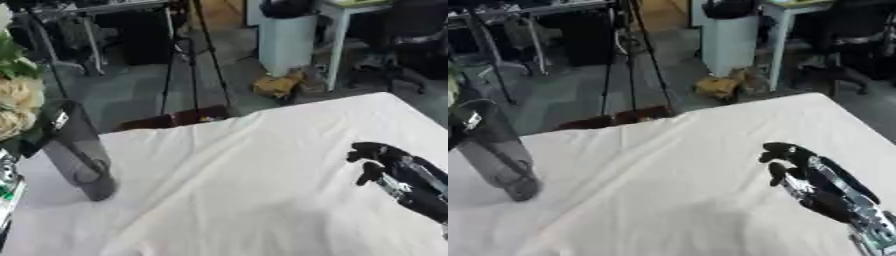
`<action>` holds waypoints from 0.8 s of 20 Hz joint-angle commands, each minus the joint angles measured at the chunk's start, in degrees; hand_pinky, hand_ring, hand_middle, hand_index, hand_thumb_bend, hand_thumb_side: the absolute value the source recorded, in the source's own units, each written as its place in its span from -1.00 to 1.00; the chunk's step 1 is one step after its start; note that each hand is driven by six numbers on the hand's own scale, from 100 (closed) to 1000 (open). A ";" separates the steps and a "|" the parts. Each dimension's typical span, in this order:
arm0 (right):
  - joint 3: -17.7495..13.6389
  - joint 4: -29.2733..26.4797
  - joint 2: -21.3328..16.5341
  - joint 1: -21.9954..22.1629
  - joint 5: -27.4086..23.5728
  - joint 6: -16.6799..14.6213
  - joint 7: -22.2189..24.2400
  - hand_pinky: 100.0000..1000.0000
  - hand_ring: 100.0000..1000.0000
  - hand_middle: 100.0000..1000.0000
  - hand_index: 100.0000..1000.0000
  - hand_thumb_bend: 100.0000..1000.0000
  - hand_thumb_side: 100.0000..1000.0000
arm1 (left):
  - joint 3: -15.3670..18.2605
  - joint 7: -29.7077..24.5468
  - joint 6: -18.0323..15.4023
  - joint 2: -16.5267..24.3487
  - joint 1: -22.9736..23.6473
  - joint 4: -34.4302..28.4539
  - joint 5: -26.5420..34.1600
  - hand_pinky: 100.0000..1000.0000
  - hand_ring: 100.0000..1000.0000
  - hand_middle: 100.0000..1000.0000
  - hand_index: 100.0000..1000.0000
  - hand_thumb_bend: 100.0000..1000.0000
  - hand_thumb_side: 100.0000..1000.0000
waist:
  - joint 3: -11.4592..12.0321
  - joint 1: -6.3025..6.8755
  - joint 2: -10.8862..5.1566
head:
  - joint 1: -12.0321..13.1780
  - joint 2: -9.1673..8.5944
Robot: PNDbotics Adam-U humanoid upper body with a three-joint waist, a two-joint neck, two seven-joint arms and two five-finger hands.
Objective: Arrange flowers into the vase.
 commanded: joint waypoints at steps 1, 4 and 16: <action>-0.69 -0.26 -0.91 -0.62 0.15 -0.30 0.01 0.04 0.75 0.36 0.76 -0.74 0.19 | 1.23 3.80 0.37 0.72 -1.67 0.02 1.69 0.32 0.32 0.16 0.29 0.52 0.90 | -0.07 -1.15 -0.99 | -0.05 -0.75; -0.64 -0.20 -0.90 -0.68 0.18 -0.36 0.09 0.04 0.75 0.36 0.76 -0.73 0.19 | 1.45 7.31 -0.12 0.52 -2.65 1.34 3.52 0.32 0.32 0.16 0.29 0.58 0.90 | -0.32 -1.16 -0.94 | 0.05 -0.75; -0.70 -0.07 -0.87 -0.66 0.27 -0.50 0.18 0.03 0.75 0.36 0.76 -0.69 0.18 | 0.78 8.08 -2.63 2.81 -3.16 -1.46 5.92 0.37 0.36 0.19 0.30 0.86 0.99 | -0.92 -1.39 -0.74 | -0.05 -0.66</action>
